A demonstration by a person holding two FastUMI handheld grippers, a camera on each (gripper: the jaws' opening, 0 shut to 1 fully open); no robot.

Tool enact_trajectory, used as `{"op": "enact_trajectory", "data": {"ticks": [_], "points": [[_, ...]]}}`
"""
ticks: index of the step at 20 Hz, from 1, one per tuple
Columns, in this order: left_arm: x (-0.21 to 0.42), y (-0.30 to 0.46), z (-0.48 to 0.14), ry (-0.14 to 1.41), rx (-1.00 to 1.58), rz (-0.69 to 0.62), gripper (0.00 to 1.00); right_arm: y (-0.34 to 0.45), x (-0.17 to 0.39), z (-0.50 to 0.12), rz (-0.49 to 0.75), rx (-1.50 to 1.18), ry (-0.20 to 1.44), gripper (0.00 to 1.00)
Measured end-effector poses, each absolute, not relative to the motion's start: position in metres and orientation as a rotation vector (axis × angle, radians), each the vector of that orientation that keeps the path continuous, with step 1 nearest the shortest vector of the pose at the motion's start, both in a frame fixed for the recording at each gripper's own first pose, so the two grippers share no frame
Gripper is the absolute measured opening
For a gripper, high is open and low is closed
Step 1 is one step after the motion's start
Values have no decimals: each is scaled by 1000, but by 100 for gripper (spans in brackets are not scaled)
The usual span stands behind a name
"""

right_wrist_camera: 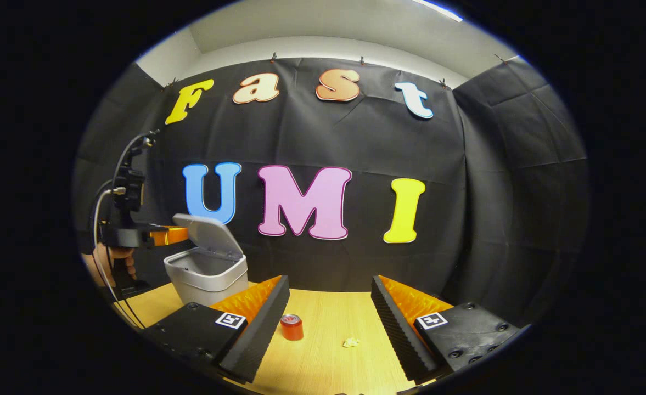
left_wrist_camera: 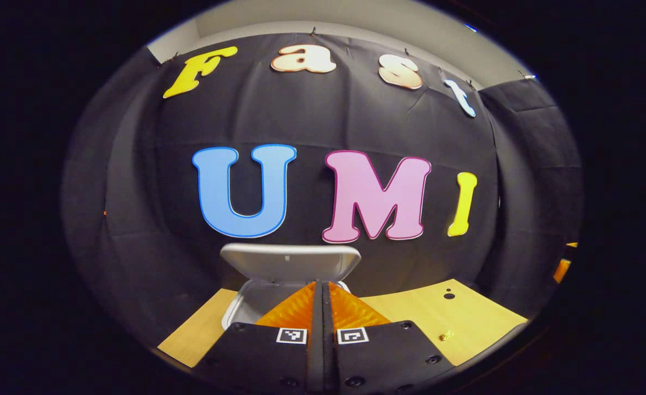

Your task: Press the lid of the desktop garbage bin to open it, pick up the crumpled paper on the desktop and throw it into the bin, then pick up the pop can on the desktop and drop it into the bin, and finally close the garbage bin lid.

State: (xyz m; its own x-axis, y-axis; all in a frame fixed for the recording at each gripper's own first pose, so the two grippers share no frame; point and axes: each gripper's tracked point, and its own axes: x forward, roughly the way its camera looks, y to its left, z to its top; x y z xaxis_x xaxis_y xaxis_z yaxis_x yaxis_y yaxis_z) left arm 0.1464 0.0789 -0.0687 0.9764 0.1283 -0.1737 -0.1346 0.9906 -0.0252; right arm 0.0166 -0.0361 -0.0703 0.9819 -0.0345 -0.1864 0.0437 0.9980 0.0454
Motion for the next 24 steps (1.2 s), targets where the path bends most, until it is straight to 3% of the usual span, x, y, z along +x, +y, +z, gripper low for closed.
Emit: {"op": "enact_trajectory", "data": {"ticks": [4,9,12,13,16,24], "points": [[96,54,-29,56,-25,140,6,-32,5,-74,-56,54,201,96],[50,10,-4,15,23,43,14,-30,-4,-84,-75,45,236,96],[28,-3,1,0,-9,17,68,-32,-6,-88,-89,37,250,96],[24,-4,3,-7,-7,11,70,-32,-5,-90,-93,35,254,96],[12,-5,2,-7,20,13,97,-35,-1,-95,-94,14,261,96],[-4,2,-12,23,-23,52,96,-48,37,-182,-92,48,531,96]]}}
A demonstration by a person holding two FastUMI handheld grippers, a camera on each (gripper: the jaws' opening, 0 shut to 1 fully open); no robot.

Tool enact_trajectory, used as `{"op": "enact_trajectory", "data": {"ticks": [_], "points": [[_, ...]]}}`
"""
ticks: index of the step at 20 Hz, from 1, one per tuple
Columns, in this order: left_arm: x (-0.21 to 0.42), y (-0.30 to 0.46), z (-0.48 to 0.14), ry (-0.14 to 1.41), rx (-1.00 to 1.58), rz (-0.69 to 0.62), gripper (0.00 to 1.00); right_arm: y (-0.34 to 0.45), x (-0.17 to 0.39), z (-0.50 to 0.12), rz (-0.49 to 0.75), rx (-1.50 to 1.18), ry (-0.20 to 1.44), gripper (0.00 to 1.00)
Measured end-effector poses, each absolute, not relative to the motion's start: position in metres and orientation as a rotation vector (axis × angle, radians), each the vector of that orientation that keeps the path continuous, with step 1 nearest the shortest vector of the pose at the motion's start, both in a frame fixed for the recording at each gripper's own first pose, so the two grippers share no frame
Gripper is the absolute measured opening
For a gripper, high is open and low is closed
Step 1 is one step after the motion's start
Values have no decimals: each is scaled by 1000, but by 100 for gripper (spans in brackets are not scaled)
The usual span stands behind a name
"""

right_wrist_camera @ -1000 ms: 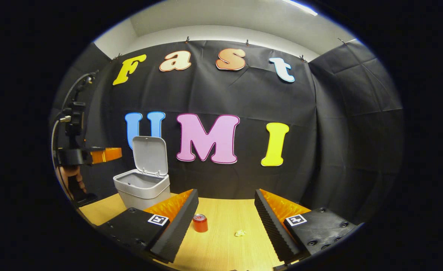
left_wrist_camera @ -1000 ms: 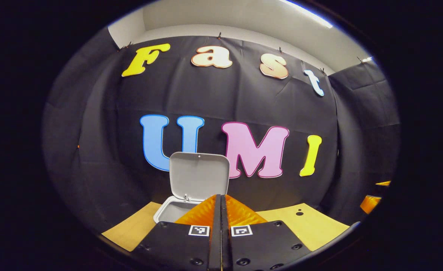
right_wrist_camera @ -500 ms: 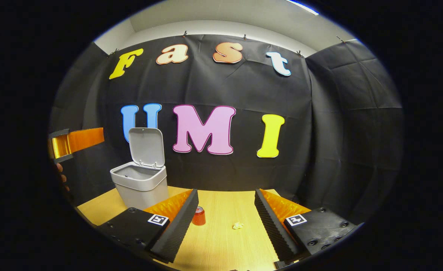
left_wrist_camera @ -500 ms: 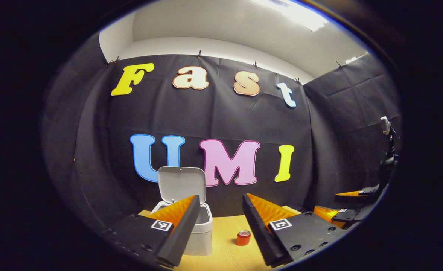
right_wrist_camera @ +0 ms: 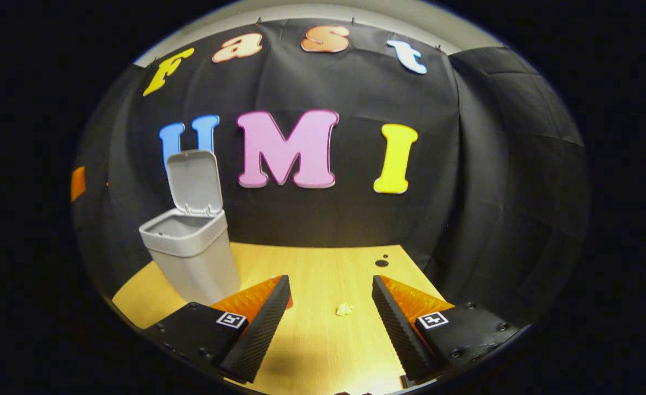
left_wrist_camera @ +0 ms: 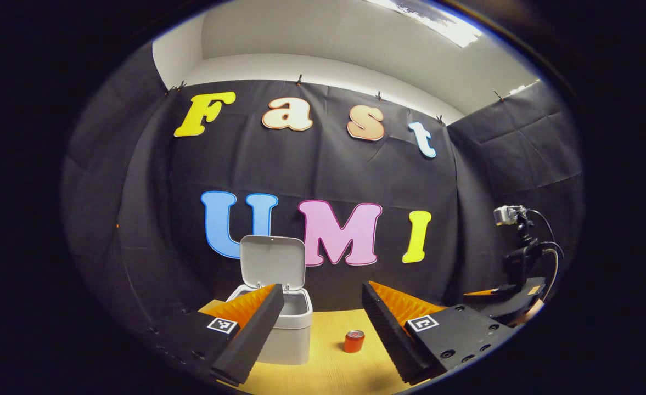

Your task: Press the lid of the desktop garbage bin to open it, pick up the crumpled paper on the desktop and throw it into the bin, then pick up the pop can on the desktop and drop it into the bin, and finally close the garbage bin lid.

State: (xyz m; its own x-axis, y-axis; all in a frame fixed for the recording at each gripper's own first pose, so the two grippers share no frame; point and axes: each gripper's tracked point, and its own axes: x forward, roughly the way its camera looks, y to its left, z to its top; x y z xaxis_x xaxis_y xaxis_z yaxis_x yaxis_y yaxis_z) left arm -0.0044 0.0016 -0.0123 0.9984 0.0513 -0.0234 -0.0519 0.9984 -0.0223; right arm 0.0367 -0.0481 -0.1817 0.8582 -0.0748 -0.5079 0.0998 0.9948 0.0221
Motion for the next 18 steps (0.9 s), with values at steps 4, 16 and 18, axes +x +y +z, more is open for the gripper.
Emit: {"op": "enact_trajectory", "data": {"ticks": [4,16,18], "points": [[5,16,-32,93,-30,85,96,-46,58,-240,-42,82,716,97],[32,45,-95,289,-33,236,97,-78,110,-423,-59,118,1093,97],[35,47,-104,320,-27,259,97,-86,117,-446,-88,121,1128,97]]}}
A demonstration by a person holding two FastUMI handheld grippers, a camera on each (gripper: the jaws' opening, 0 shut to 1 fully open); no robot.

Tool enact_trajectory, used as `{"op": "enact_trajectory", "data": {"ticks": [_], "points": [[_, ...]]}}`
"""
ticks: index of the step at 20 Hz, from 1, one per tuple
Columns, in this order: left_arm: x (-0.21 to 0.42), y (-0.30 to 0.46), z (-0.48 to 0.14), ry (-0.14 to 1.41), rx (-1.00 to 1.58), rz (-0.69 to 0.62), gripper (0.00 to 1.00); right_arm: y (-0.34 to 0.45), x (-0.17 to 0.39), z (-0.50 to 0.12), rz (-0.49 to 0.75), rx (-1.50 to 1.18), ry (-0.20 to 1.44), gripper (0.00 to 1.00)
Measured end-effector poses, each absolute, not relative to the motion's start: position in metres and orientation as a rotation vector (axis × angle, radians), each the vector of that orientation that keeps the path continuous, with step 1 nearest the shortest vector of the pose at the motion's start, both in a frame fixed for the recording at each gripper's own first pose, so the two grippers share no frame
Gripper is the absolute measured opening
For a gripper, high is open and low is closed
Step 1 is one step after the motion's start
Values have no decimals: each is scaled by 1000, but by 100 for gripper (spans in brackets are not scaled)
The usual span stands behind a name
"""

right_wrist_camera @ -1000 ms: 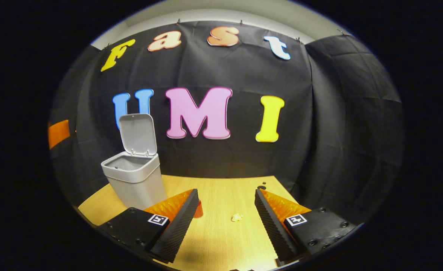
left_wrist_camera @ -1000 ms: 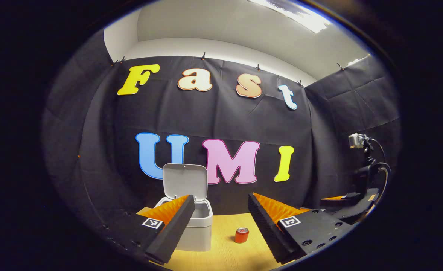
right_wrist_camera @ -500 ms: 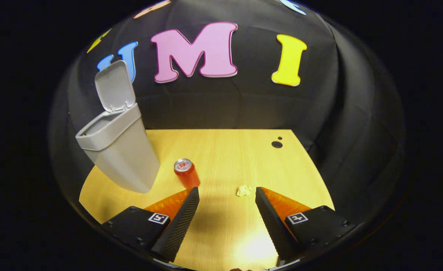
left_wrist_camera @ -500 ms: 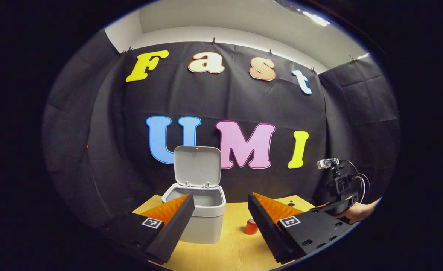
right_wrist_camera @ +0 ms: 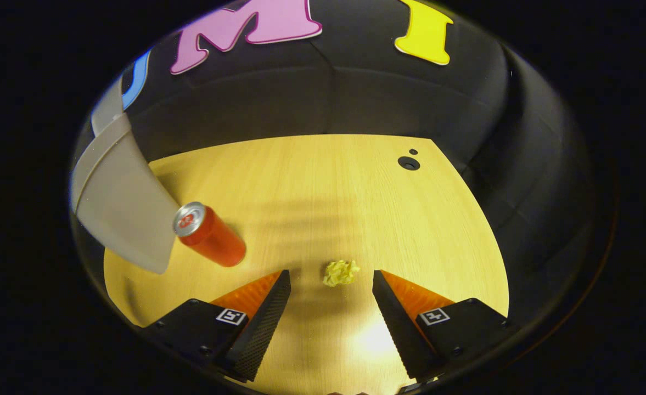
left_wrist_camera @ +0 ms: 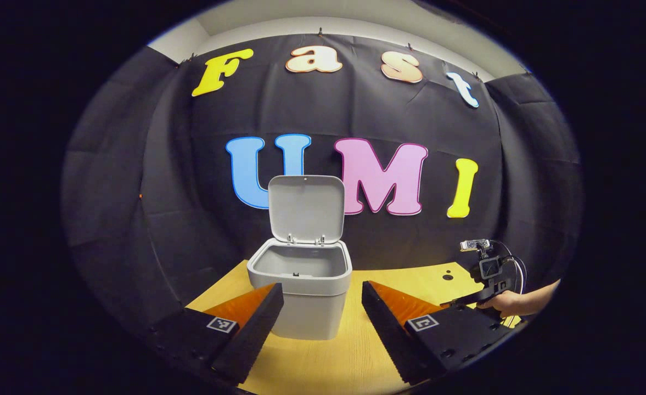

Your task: Press the lid of the desktop garbage bin to open it, pick up the crumpled paper on the desktop and throw it into the bin, then pick up the pop can on the desktop and drop it into the bin, and finally close the garbage bin lid.

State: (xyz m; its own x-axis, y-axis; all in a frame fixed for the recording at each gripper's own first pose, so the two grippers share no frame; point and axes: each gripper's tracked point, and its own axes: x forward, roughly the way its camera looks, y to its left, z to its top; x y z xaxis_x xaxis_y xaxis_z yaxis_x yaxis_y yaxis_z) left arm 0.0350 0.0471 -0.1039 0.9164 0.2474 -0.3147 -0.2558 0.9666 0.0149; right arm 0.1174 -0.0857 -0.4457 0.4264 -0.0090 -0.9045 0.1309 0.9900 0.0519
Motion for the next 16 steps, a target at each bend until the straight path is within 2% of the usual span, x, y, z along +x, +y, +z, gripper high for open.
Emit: {"op": "enact_trajectory", "data": {"ticks": [4,9,11,13,15,16], "points": [[41,50,-116,361,-18,311,97,-92,121,-478,-112,133,1193,97],[47,46,-124,386,-18,336,97,-88,117,-508,-81,82,1258,95],[48,45,-125,392,-14,341,97,-85,116,-514,-74,89,1277,86],[49,44,-129,410,-21,352,96,-89,117,-518,-54,83,1284,59],[51,40,-127,405,-36,354,97,-89,119,-516,-58,62,1265,70],[51,38,-128,404,-40,354,96,-89,121,-514,-57,66,1254,67]]}}
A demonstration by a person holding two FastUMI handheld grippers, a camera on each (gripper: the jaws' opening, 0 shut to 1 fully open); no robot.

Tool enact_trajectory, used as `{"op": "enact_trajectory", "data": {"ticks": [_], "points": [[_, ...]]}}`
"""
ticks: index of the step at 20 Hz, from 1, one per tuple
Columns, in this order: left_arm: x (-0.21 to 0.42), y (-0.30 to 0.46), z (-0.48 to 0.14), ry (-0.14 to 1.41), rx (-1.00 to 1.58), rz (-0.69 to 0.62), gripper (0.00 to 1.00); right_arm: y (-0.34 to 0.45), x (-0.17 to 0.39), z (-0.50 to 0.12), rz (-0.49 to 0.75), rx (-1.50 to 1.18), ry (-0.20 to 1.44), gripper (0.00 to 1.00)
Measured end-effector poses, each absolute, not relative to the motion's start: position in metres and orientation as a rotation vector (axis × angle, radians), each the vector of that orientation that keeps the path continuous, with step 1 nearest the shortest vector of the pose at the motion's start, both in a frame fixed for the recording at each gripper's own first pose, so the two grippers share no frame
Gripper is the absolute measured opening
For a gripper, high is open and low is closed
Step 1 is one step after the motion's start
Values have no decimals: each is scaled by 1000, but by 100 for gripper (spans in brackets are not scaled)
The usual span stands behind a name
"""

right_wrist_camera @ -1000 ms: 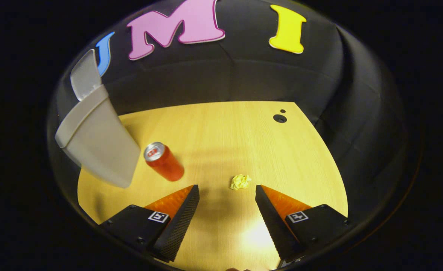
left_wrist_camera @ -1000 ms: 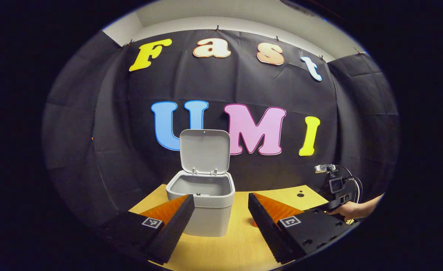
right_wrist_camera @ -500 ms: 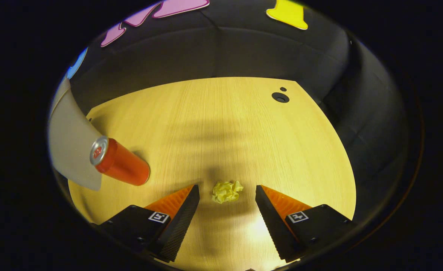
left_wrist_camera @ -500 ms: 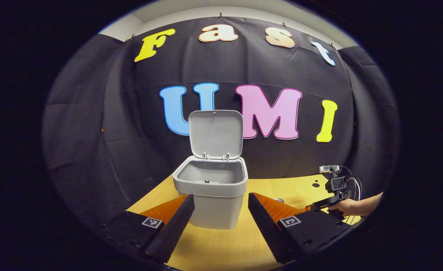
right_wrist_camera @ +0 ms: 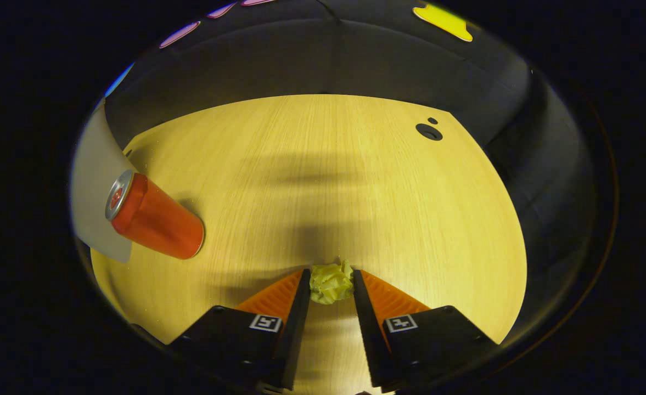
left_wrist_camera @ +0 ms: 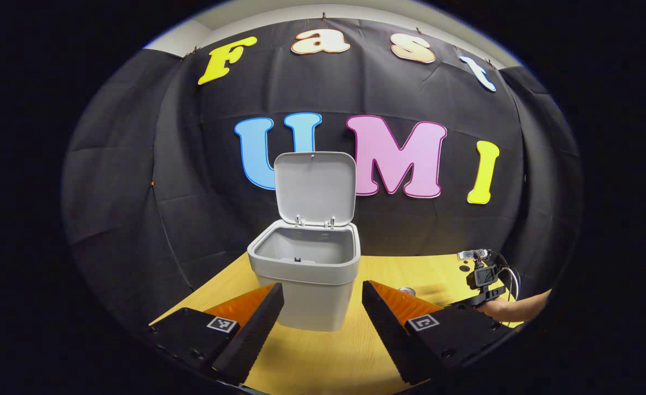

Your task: Press the lid of the desktop garbage bin to open it, pick up the crumpled paper on the desktop and throw it into the bin, then pick up the pop can on the desktop and drop it into the bin, and finally close the garbage bin lid.

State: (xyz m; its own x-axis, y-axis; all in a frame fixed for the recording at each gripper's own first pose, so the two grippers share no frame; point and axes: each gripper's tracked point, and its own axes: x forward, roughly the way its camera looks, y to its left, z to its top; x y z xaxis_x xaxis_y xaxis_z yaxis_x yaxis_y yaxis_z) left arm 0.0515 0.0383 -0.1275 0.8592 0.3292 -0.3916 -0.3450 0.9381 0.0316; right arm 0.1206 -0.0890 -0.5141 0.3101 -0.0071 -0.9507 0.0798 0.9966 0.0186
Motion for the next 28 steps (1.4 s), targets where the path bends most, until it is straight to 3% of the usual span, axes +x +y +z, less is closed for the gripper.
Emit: {"op": "enact_trajectory", "data": {"ticks": [1,3,13,18,28], "points": [[52,38,-129,406,-40,356,96,-88,120,-514,-53,79,1265,49],[52,38,-130,412,-38,360,96,-90,119,-511,-40,91,1266,44],[55,51,-108,361,-20,300,96,-74,149,-417,56,77,1009,43],[54,63,-91,319,20,251,97,-47,189,-315,138,41,824,43],[18,89,-91,301,-13,263,97,142,231,-191,509,101,622,43]]}}
